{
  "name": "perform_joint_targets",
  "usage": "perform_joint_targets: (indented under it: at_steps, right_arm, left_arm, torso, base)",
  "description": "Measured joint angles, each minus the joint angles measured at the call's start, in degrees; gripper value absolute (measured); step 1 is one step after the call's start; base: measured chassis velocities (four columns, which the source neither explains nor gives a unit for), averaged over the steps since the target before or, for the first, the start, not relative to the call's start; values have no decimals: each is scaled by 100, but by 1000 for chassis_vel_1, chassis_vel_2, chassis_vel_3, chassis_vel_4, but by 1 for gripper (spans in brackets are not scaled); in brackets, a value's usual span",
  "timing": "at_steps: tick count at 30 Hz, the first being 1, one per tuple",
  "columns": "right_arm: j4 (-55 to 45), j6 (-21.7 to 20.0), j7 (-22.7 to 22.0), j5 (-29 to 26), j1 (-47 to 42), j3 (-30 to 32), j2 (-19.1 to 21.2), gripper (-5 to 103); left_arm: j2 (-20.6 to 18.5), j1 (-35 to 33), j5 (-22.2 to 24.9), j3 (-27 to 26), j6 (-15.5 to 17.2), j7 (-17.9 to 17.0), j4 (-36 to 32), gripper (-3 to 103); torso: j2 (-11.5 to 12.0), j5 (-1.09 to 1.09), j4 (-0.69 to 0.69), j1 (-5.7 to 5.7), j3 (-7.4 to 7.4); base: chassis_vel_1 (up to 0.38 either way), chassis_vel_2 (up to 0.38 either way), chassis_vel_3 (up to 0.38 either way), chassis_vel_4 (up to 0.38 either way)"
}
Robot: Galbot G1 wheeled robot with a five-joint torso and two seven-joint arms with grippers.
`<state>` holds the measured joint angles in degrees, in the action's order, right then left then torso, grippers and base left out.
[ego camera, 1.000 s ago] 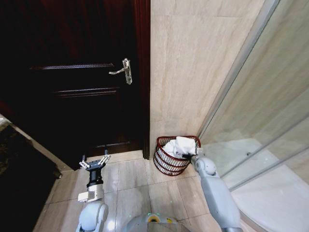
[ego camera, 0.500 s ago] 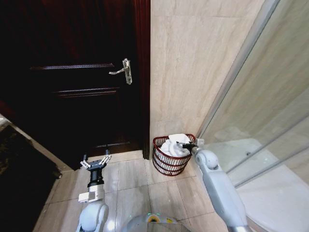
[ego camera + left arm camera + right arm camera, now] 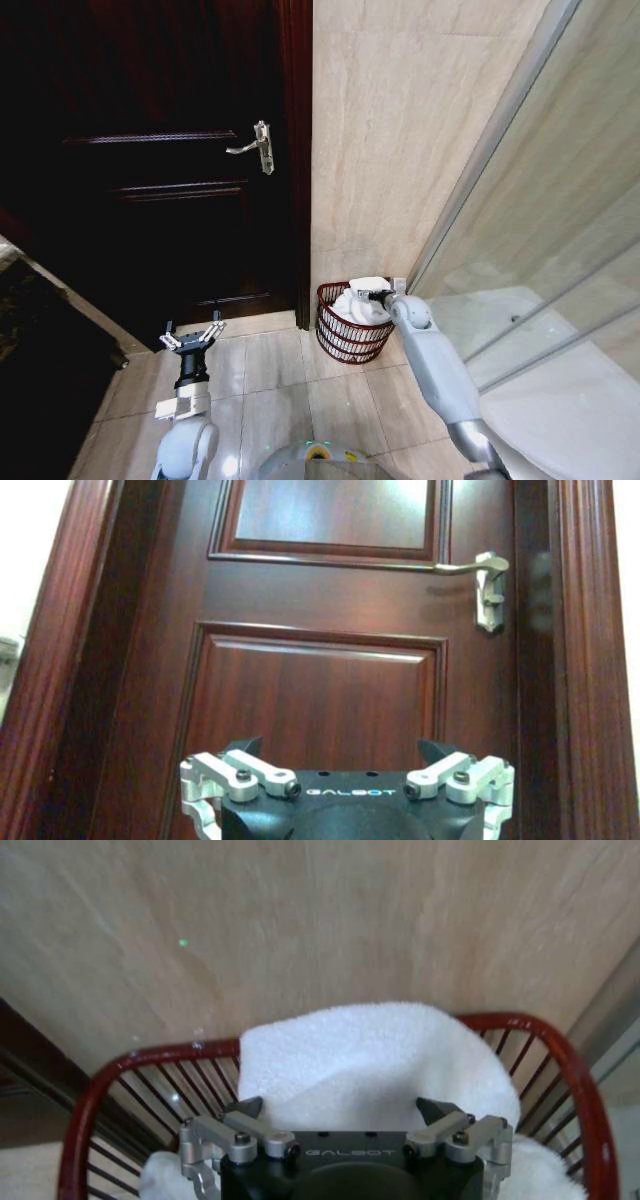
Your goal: Discard the used towel into the hamper.
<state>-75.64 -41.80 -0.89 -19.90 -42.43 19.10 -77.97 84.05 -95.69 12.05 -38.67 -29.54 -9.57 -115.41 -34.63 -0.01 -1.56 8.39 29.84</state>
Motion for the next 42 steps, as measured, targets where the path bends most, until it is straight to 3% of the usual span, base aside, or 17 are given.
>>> perform_joint_targets:
  at_steps: [9, 25, 34, 42]
  right_arm:
    - [597, 171, 320, 383, 18, 268, -239, 100]
    - [1037, 220, 471, 499, -147, 640, -322, 100]
    - [-66, 225, 393, 237, -661, 562, -15, 100]
    - [-1399, 525, 353, 145, -1334, 614, 241, 100]
  left_arm:
    - [32, -35, 9, -79, -34, -45, 10, 100]
    - [122, -48, -46, -65, -30, -46, -22, 100]
    - [207, 3, -175, 27, 57, -20, -93, 100]
    - [279, 47, -210, 50, 143, -20, -171, 100]
  torso:
    - [0, 0, 0, 0, -1]
    - [0, 1, 2, 0, -1]
    - [0, 1, -2, 0, 0]
    - [0, 1, -1, 0, 0]
  base:
    - [0, 0, 0, 0]
    - [0, 0, 0, 0]
    - [0, 0, 0, 0]
    - [0, 0, 0, 0]
